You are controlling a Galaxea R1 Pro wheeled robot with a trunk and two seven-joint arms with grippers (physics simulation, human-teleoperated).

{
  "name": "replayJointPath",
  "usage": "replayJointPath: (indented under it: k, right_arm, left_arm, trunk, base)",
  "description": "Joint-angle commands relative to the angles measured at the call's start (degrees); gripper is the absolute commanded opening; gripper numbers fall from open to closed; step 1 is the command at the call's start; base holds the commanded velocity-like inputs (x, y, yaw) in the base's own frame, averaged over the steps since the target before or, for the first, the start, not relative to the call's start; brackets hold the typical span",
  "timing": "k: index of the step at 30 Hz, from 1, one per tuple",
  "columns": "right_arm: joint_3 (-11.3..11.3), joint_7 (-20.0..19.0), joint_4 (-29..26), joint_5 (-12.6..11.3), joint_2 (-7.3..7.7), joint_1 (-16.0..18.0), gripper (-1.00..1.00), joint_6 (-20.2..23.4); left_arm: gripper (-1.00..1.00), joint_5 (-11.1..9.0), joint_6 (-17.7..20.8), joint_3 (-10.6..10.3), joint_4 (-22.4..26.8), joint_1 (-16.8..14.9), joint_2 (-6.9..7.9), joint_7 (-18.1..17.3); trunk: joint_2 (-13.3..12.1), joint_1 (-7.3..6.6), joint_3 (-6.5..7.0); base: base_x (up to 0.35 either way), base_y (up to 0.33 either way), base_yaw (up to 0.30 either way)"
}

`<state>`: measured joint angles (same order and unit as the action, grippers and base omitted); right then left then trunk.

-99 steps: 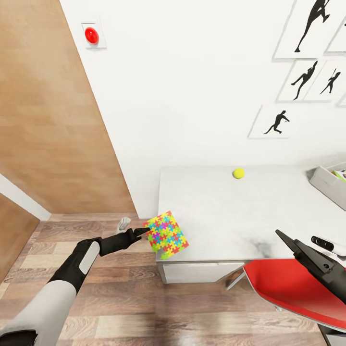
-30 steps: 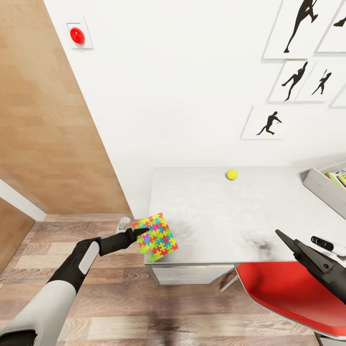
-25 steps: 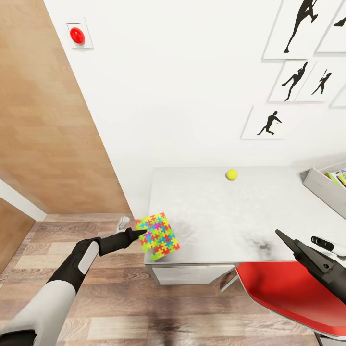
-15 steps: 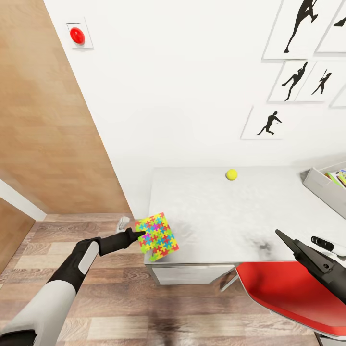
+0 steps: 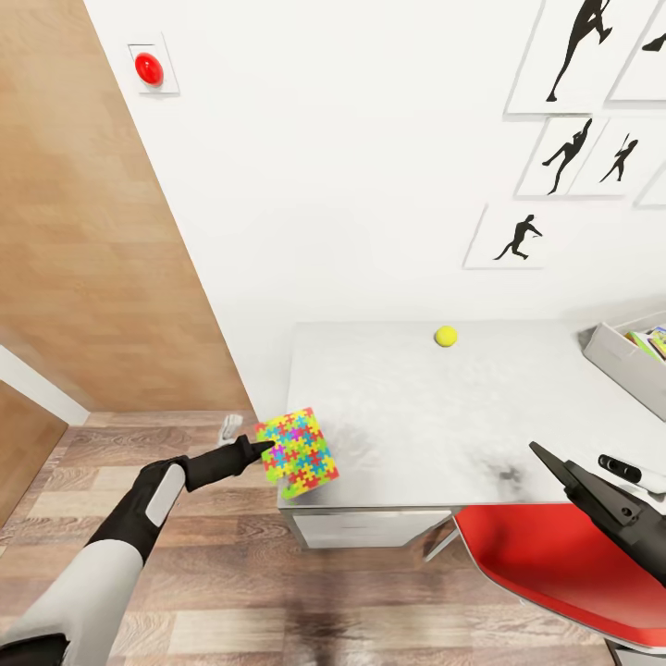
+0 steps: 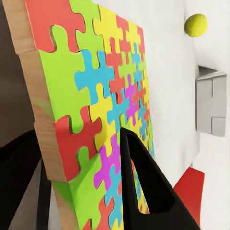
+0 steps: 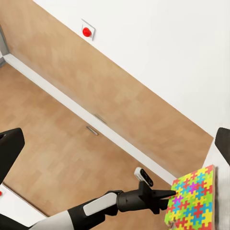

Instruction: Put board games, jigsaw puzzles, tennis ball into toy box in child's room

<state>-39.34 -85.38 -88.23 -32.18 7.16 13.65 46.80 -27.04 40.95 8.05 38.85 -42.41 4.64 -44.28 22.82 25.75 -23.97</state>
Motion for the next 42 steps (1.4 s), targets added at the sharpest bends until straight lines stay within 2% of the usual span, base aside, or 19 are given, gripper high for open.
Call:
replayJointPath:
  k: [1,4,10,17,20,22,25,26,29,42]
  right_arm:
    - [-0.03,-0.09,-0.01,-0.08,0.03,0.04,1.00,0.58]
    - [-0.03,0.00,-0.01,-0.08,0.14,0.06,1.00,0.57]
    - [0.04,0.04,-0.01,-0.08,0.06,0.04,1.00,0.57]
    - [-0.02,-0.27,-0.11,-0.08,0.02,0.06,1.00,0.55]
    - [-0.03,-0.36,-0.29,-0.08,0.04,0.00,1.00,-0.24]
    - [-0.03,-0.38,-0.37,-0.10,0.04,-0.04,1.00,-0.59]
    - [-0.03,-0.40,-0.43,-0.10,0.05,-0.16,1.00,-0.99]
    - [-0.03,-0.40,-0.44,-0.11,0.05,-0.18,1.00,-1.09]
    - [-0.69,-0.43,-0.45,-0.08,0.14,-0.28,1.00,-1.18]
    - [-0.91,-0.48,-0.45,-0.08,0.06,-0.29,1.00,-1.26]
  left_arm:
    - [-1.00,-0.11,1.13,0.11,0.31,-0.04,0.02,-0.11]
    - [-1.00,-0.12,4.43,0.27,1.71,-0.04,0.64,-0.59]
    - [-1.00,-0.01,8.14,0.78,3.37,-0.04,2.21,-4.92]
    - [-1.00,-0.11,11.77,0.91,3.67,-0.10,5.14,-5.86]
    - [-1.00,-0.15,13.31,0.91,3.77,-0.12,5.72,-6.18]
    - [-1.00,-0.18,14.34,0.89,3.95,-0.19,6.19,-7.82]
    - [-1.00,0.01,15.27,0.69,4.19,-0.34,7.35,-14.78]
    - [-1.00,0.12,15.46,0.49,4.24,-0.36,8.63,-18.24]
    - [-1.00,0.30,15.64,0.15,4.30,-0.39,11.30,-22.97]
    - [-1.00,0.33,15.83,0.12,4.48,-0.39,11.61,-23.48]
  trunk:
    - [0.09,0.03,-0.08]
    - [0.09,0.03,-0.08]
    - [0.09,0.03,-0.08]
    - [0.09,0.03,0.34]
    - [0.09,0.03,0.61]
    - [0.09,0.03,0.79]
    - [0.09,0.03,1.04]
    - [0.09,0.03,1.09]
    - [0.09,0.03,1.14]
    - [0.09,0.03,1.58]
  base:
    - [0.000,0.000,0.000]
    - [0.000,0.000,0.000]
    - [0.000,0.000,0.000]
    - [0.000,0.000,0.000]
    - [0.000,0.000,0.000]
    - [0.000,0.000,0.000]
    - [0.000,0.000,0.000]
    - [0.000,0.000,0.000]
    - [0.000,0.000,0.000]
    - [0.000,0.000,0.000]
